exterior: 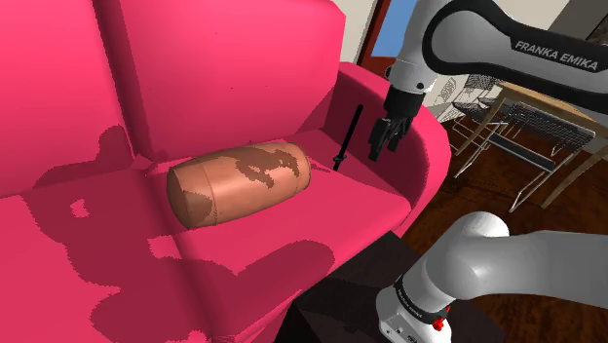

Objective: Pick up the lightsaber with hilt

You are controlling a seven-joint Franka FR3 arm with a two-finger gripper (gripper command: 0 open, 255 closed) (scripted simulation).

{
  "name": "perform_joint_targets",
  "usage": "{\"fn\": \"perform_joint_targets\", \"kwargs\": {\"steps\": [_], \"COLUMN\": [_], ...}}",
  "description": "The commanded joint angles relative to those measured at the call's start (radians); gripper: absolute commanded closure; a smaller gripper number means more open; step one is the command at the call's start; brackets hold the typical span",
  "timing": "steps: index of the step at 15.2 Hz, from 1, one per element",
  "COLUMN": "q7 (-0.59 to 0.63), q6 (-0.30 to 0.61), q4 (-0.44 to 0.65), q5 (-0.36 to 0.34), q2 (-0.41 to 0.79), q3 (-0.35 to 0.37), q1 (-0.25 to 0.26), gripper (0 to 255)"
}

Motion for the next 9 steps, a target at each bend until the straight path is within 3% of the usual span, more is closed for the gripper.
{"fn": "perform_joint_targets", "kwargs": {"steps": [1,9], "q7": [0.0,-0.105], "q6": [0.0,0.003], "q4": [0.0,0.249], "q5": [0.0,-0.087], "q2": [0.0,0.328], "q3": [0.0,-0.096], "q1": [0.0,-0.047], "gripper": [0,0]}}
